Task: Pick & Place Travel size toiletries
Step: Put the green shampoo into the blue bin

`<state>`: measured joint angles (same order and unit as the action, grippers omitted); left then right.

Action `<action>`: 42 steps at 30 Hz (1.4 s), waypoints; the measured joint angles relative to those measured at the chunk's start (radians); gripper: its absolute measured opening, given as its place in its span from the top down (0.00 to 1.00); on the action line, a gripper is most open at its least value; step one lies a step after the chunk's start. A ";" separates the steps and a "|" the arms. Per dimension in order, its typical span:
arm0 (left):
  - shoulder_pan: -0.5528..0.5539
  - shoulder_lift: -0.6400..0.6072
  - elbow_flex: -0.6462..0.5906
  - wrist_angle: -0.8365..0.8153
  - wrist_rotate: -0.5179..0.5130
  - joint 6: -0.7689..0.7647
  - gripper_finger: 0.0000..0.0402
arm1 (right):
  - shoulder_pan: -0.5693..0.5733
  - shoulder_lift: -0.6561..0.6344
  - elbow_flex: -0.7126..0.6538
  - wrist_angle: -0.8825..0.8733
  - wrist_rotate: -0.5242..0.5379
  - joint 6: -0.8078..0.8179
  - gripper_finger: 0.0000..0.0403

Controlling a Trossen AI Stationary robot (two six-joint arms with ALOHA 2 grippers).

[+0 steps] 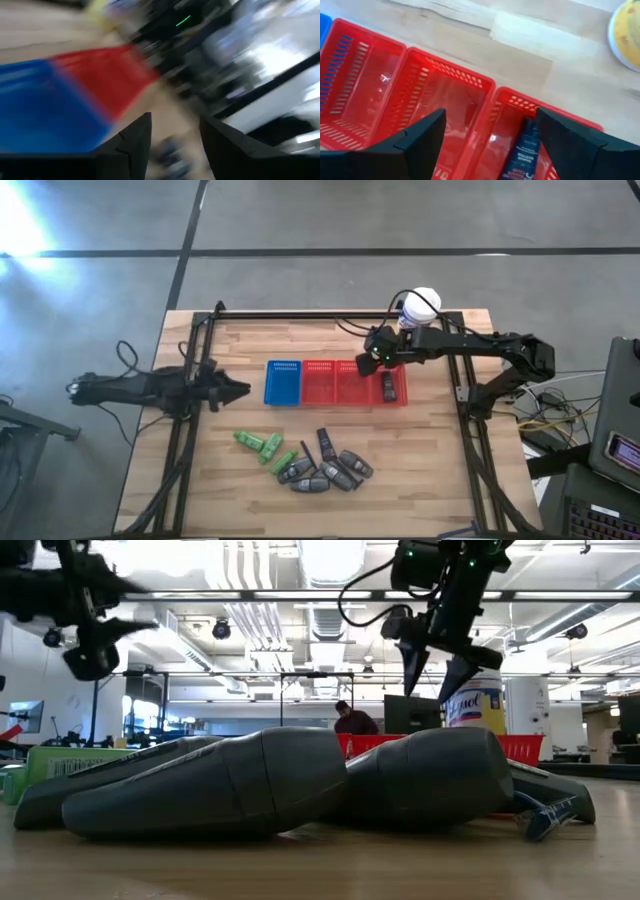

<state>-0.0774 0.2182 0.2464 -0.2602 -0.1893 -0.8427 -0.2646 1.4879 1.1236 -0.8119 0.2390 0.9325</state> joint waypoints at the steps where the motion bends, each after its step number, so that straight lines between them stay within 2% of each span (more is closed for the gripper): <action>1: 0.000 0.042 0.050 -0.101 -0.013 0.046 0.59 | 0.000 0.000 0.003 -0.004 0.000 -0.001 0.23; 4: 0.000 0.182 0.196 -0.323 -0.018 0.197 0.60 | 0.001 -0.002 -0.001 -0.015 -0.005 0.003 0.22; 8: -0.008 0.366 0.347 -0.509 0.016 0.414 0.60 | 0.003 -0.002 -0.016 -0.022 -0.030 0.006 0.20; 12: -0.031 0.507 0.420 -0.586 0.164 0.647 0.60 | 0.019 -0.002 -0.031 -0.023 -0.039 0.007 0.19; 14: -0.047 0.558 0.423 -0.582 0.244 0.692 0.60 | 0.031 -0.002 -0.031 -0.024 -0.039 0.009 0.18; 16: -0.061 0.605 0.417 -0.571 0.299 0.712 0.59 | 0.043 -0.003 -0.031 -0.024 -0.039 0.010 0.17; 19: -0.074 0.658 0.413 -0.574 0.303 0.712 0.56 | 0.058 -0.003 -0.032 -0.025 -0.037 0.010 0.16; 24: -0.083 0.738 0.411 -0.569 0.308 0.720 0.45 | 0.069 -0.003 -0.033 -0.023 -0.030 0.010 0.14; 28: -0.123 0.805 0.427 -0.564 0.354 0.722 0.37 | 0.071 -0.003 -0.033 -0.022 -0.027 0.002 0.12; 33: -0.141 0.941 0.472 -0.559 0.352 0.684 0.36 | 0.071 -0.003 -0.033 -0.021 -0.027 -0.001 0.13; 42: -0.175 1.139 0.479 -0.541 0.311 0.758 0.36 | 0.071 -0.003 -0.033 -0.020 -0.027 -0.057 0.18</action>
<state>-0.2520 1.3568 0.7255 -0.8015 0.1216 -0.0849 -0.1936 1.4849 1.0904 -0.8318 0.2123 0.8756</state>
